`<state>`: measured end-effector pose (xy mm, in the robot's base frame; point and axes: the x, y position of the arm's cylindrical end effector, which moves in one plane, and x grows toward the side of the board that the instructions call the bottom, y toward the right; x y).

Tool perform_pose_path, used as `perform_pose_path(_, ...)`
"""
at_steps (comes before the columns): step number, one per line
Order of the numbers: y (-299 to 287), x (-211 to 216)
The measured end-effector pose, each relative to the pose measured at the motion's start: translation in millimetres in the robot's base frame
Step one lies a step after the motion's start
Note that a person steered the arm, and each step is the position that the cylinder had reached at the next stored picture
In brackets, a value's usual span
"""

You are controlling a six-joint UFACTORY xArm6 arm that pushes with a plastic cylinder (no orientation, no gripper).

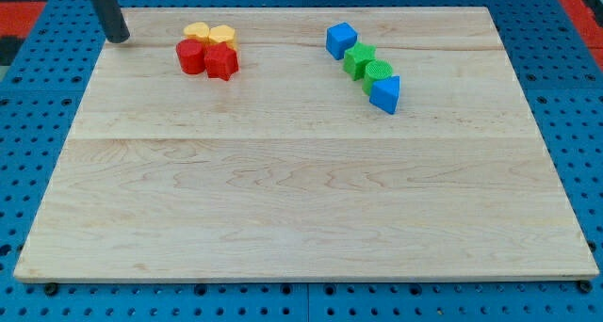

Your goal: Separate the yellow blocks from the red blocks

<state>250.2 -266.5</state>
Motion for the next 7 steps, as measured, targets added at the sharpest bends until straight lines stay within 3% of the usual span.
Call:
perform_pose_path(1, 3.9, 9.4)
perform_pose_path(3, 116.1, -2.1)
perform_pose_path(5, 190.4, 1.3)
perform_pose_path(7, 176.1, 24.6)
